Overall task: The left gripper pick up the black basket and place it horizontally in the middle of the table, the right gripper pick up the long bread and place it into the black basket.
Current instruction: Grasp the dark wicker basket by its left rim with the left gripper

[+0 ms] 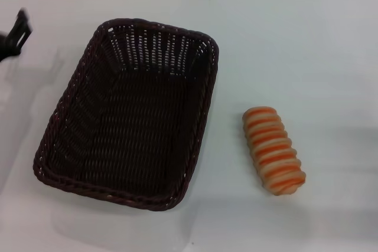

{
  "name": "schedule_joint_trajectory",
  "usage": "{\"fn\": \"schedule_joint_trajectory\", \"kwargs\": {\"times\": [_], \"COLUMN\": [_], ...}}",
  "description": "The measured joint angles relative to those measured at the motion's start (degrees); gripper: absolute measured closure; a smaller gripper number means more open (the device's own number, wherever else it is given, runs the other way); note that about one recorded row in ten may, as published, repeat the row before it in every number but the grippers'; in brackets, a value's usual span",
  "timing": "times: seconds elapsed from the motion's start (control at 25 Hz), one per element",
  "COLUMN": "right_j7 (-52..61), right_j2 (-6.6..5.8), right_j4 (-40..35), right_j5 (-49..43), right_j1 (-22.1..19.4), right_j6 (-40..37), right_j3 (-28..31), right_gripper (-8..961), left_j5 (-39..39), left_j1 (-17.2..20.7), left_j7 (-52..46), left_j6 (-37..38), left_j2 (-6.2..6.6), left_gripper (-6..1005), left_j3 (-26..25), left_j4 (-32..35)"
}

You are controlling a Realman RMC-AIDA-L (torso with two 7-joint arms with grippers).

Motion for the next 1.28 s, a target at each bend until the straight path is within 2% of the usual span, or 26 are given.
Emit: {"fn": "schedule_joint_trajectory", "kwargs": {"times": [0.04, 0.08, 0.12, 0.16, 0.2, 0.28, 0.36, 0.4, 0.44, 0.48, 0.52, 0.56, 0.6, 0.68, 0.76, 0.8, 0.84, 1.28], "right_j7": [0.00, 0.00, 0.00, 0.00, 0.00, 0.00, 0.00, 0.00, 0.00, 0.00, 0.00, -0.01, -0.01, -0.01, -0.01, -0.09, -0.19, -0.10], "right_j2": [0.00, 0.00, 0.00, 0.01, 0.04, 0.09, 0.09, 0.09, 0.10, 0.11, 0.11, 0.11, 0.12, 0.12, 0.12, 0.16, 0.19, 0.11], "right_j4": [0.02, 0.00, 0.00, 0.01, 0.00, 0.00, 0.00, -0.01, -0.03, -0.07, -0.19, -0.23, -0.18, -0.12, -0.18, -0.28, -0.29, -0.30], "right_j5": [0.00, 0.00, 0.00, 0.00, 0.00, 0.01, 0.01, 0.02, 0.02, 0.02, 0.02, 0.02, 0.02, 0.02, 0.02, 0.02, 0.02, 0.02], "right_j1": [0.00, -0.01, -0.01, -0.03, -0.09, -0.30, -0.32, -0.32, -0.28, -0.23, -0.15, -0.08, 0.10, 0.17, 0.27, 0.32, 0.36, 0.72], "right_j6": [-0.05, -0.04, 0.04, 0.18, 0.30, 0.47, 0.56, 0.65, 0.72, 0.77, 0.81, 0.88, 1.16, 1.45, 1.97, 2.17, 2.28, 2.76], "right_j3": [0.00, 0.00, -0.01, -0.01, -0.01, -0.01, 0.00, 0.00, 0.02, 0.06, 0.11, 0.10, 0.08, 0.07, 0.20, 0.29, 0.30, 0.33], "right_gripper": [108, 108, 107, 107, 107, 107, 107, 107, 107, 107, 107, 107, 107, 107, 107, 107, 107, 108], "left_j5": [0.00, 1.39, 1.39, 6.46, 6.46, 10.36, 10.36, 10.29, 10.29, 10.01, 9.87, 9.87, 9.51, 8.19, 7.69, 5.85, 5.78, 5.97], "left_j1": [0.00, 0.60, 0.60, 2.41, 2.41, 2.95, 2.95, 2.50, 2.50, 2.42, 2.49, 2.49, 2.38, 1.33, 0.82, -1.05, -1.45, -2.55], "left_j7": [0.00, 0.14, 0.14, -0.18, -0.18, 0.45, 0.45, 4.39, 4.39, 8.57, 13.23, 13.23, 20.35, 20.71, 20.48, 19.34, 19.14, 18.31], "left_j6": [0.00, -4.88, -4.88, -20.86, -20.86, -48.05, -48.05, -67.04, -67.04, -77.21, -85.54, -85.54, -98.70, -104.97, -106.71, -113.06, -114.54, -115.71], "left_j2": [0.00, 1.03, 1.03, 3.60, 3.60, 4.90, 4.90, 3.56, 3.56, 0.91, -2.51, -2.51, -7.93, -8.21, -8.08, -7.81, -7.96, -8.13], "left_gripper": [205, 206, 206, 206, 206, 206, 206, 207, 207, 207, 207, 207, 207, 207, 207, 207, 207, 206], "left_j3": [0.00, -0.50, -0.50, -3.07, -3.07, -5.85, -5.85, -8.91, -8.91, -12.11, -15.52, -15.52, -21.18, -22.16, -22.26, -22.45, -22.50, -20.86], "left_j4": [0.00, -4.35, -4.35, -18.69, -18.69, -36.05, -36.05, -46.35, -46.35, -52.08, -57.20, -57.20, -65.21, -67.54, -68.06, -68.79, -68.19, -61.45]}}
